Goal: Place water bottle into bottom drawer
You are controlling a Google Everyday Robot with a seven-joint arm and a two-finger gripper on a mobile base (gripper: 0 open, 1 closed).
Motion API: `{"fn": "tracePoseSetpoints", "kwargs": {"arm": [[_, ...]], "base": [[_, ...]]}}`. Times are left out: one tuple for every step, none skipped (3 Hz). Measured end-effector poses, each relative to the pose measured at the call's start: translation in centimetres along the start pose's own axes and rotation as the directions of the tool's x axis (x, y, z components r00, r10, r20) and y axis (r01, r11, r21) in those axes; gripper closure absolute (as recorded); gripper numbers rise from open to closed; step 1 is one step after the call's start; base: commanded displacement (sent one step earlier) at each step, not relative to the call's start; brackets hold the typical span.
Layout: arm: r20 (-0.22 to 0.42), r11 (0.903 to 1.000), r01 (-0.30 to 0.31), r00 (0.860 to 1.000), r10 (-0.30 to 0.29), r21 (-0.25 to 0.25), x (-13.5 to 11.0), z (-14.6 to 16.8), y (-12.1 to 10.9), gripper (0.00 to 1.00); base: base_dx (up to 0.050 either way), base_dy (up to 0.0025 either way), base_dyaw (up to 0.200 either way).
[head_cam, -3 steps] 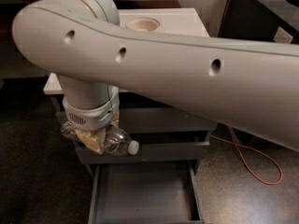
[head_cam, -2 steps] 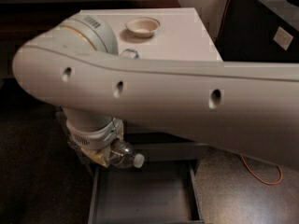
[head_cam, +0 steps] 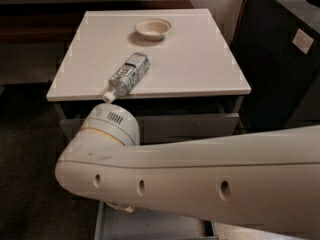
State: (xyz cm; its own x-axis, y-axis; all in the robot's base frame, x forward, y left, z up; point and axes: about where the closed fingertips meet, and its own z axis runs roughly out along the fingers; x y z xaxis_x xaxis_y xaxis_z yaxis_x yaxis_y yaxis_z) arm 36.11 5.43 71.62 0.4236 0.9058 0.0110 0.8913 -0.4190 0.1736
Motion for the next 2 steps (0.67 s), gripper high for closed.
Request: {"fn": "tracePoseSetpoints", "kwargs": {"arm": [[-0.043, 0.9981, 0.061, 0.997, -0.060, 0.009, -0.8, 5.0, -0.1, 1.00], [-0.157, 0.9925, 0.105, 0.983, -0.094, 0.063, -2.2, 11.0, 1.8, 1.00]], "base": [[0.000, 0.00000, 0.000], [0.000, 0.00000, 0.000]]}}
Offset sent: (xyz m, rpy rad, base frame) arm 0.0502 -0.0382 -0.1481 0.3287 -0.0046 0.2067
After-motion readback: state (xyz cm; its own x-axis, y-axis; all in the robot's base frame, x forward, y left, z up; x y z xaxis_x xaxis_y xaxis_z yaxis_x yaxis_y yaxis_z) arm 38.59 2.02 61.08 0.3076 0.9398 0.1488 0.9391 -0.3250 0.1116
